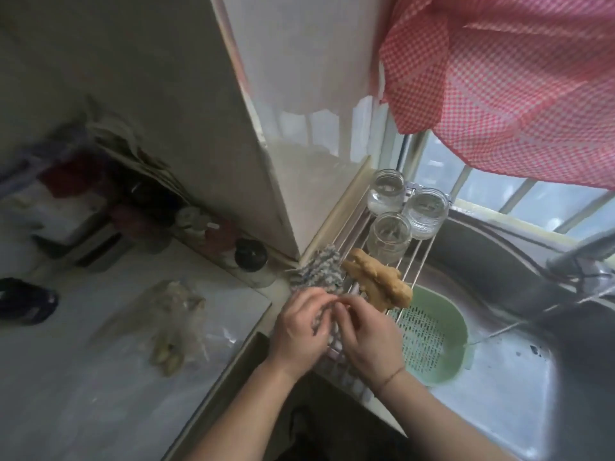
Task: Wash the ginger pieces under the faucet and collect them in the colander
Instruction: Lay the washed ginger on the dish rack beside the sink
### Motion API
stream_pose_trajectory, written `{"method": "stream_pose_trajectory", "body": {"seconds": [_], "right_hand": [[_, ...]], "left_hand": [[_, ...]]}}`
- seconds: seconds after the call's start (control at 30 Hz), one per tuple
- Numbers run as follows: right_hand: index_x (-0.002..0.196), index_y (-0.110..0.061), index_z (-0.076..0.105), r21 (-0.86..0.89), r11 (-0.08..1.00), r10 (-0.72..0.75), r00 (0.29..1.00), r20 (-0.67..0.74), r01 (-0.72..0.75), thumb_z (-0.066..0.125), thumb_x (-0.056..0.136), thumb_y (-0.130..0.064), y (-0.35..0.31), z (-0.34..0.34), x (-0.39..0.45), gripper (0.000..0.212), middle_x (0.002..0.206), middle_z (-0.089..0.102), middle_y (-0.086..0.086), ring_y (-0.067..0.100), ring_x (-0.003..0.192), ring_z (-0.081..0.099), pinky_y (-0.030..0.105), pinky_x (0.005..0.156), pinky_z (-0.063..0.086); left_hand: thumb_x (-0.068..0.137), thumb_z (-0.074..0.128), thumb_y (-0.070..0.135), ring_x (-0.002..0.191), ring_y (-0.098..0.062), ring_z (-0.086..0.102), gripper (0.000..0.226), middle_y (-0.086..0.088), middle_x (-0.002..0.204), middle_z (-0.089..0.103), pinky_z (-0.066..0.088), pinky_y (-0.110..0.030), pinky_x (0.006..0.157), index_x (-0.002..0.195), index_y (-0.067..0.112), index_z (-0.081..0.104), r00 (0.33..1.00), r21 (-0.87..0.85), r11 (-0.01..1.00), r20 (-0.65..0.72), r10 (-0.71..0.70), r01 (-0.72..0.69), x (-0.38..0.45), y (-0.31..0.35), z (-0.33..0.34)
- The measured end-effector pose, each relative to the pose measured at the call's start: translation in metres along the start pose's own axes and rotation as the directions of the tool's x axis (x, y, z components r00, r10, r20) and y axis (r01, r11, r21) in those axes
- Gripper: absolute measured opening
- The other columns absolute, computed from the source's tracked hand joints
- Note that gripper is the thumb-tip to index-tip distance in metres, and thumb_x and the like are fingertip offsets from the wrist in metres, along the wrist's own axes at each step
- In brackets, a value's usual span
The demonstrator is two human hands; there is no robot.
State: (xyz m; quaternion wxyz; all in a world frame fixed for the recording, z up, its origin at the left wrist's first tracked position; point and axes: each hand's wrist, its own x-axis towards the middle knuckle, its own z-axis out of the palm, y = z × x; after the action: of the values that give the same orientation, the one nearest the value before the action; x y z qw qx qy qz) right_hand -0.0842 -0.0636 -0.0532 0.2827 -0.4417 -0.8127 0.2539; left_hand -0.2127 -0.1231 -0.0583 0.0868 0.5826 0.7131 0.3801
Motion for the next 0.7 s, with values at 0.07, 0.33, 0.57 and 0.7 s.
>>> {"method": "stream_pose_trajectory", "body": {"seconds": [0.07,0.33,0.57,0.7], "right_hand": [[0.089,-0.027,0.063,0.094,0.991,-0.1,0.995,0.012,0.099,0.049,0.088,-0.039,-0.024,0.01,0.007,0.018,0.072,0.068,-0.007,0.013,0.062,0.063,0.029,0.053,0.047],[0.094,-0.017,0.059,0.402,0.735,-0.608,0.793,0.035,0.545,0.056,0.083,-0.015,-0.13,0.063,-0.007,0.012,0.076,0.063,0.0,0.016,0.068,0.058,0.026,0.06,0.046],[0.105,-0.033,0.061,0.231,0.709,-0.695,0.603,0.391,0.666,0.055,0.077,-0.027,-0.181,0.11,-0.028,0.029,0.093,0.069,-0.011,0.014,0.066,0.066,0.026,0.048,0.051],[0.113,-0.036,0.06,0.144,0.76,-0.594,0.588,0.549,0.633,0.036,0.082,-0.04,-0.19,0.125,-0.034,0.039,0.1,0.069,-0.012,0.017,0.073,0.068,0.038,0.058,0.056]], "left_hand": [[0.083,0.052,0.003,0.096,-0.019,0.064,0.026,-0.009,0.1,0.068,0.053,-0.028,0.088,0.099,0.003,0.072,0.993,-0.009,1.0,-0.119,0.012,-0.013,-0.01,-0.007,-0.025],[0.075,0.044,-0.002,0.065,-0.014,0.056,0.023,0.005,0.071,0.055,0.047,-0.024,0.061,0.07,0.018,0.054,0.866,-0.041,0.993,-0.487,-0.114,0.108,-0.091,-0.052,-0.132],[0.081,0.056,0.011,0.093,-0.019,0.064,0.019,0.001,0.099,0.066,0.049,-0.026,0.08,0.09,0.024,0.066,0.659,0.135,0.649,-0.257,-0.707,0.749,-0.113,-0.102,-0.17],[0.087,0.05,0.034,0.105,-0.022,0.063,0.025,0.0,0.111,0.068,0.05,-0.032,0.089,0.105,0.025,0.065,0.642,0.217,0.607,-0.172,-0.747,0.764,-0.106,-0.123,-0.169]]}}
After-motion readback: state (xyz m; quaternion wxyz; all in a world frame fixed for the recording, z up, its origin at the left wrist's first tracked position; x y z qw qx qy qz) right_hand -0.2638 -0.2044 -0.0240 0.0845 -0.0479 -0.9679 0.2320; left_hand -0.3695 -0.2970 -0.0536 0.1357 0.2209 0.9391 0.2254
